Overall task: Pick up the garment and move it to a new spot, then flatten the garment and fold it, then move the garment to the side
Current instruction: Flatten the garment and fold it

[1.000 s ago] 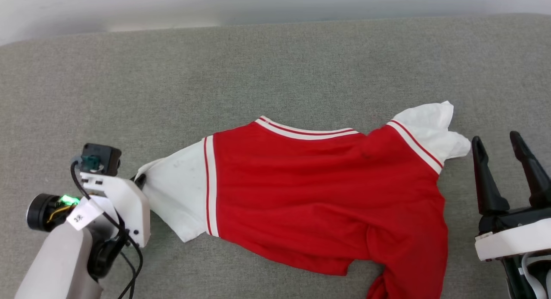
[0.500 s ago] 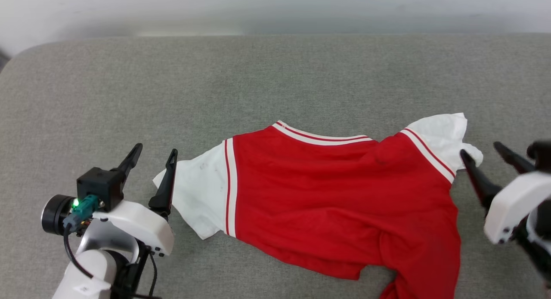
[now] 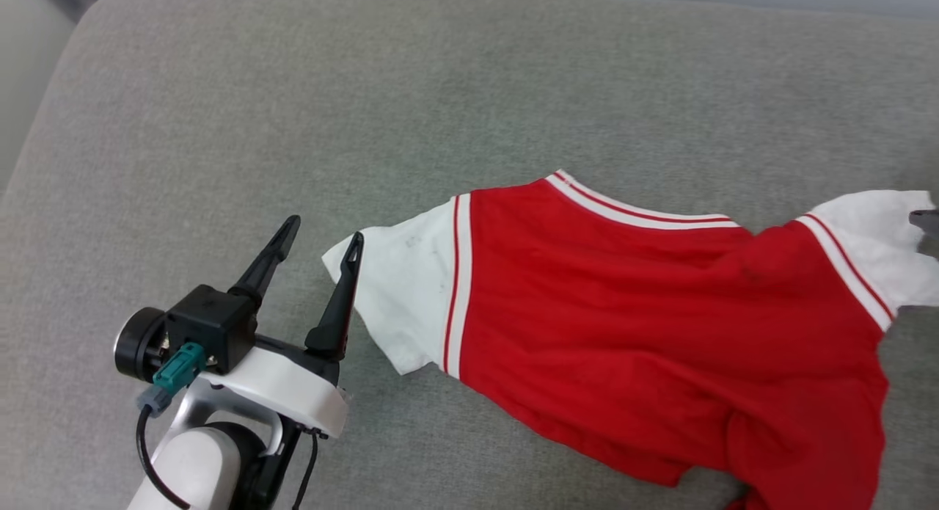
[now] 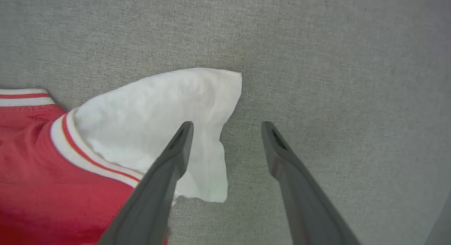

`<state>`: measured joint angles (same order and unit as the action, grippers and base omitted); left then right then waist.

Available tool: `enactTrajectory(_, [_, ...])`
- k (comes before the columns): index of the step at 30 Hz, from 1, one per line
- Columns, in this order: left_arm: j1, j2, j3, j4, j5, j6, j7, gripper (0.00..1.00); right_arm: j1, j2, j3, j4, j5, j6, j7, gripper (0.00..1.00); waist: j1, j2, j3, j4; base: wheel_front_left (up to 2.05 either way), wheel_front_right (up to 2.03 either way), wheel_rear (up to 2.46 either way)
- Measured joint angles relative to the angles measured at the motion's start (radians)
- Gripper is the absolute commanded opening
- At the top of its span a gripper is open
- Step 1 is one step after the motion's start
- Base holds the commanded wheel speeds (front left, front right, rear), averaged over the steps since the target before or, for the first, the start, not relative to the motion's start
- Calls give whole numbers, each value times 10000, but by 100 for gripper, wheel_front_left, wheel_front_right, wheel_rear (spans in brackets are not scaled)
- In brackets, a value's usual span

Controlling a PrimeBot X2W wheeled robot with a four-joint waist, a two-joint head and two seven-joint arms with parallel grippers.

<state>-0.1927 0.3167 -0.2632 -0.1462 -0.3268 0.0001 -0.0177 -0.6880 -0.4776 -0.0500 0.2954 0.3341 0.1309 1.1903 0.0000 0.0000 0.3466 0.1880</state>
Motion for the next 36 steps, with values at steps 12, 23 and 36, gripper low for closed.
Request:
enactTrajectory(12, [-181, -171, -224, -94, -35, 0, -107, 100, -48, -336, 303, 1024, -270, 0, 500, 100, 0, 0, 680, 902, 0, 0, 0])
enactTrajectory(23, [-130, -86, -67, 190, -282, 96, -50, 100, 747, -408, 431, 627, 198, 0, 192, 0, 0, 0, 534, 798, 0, 0, 0])
enactTrajectory(36, [-1385, 2146, 69, 1093, -2522, -798, 5994, 100, 1759, -393, 412, -1998, 1423, 0, -238, 0, 0, 0, 481, -850, 0, 0, 0])
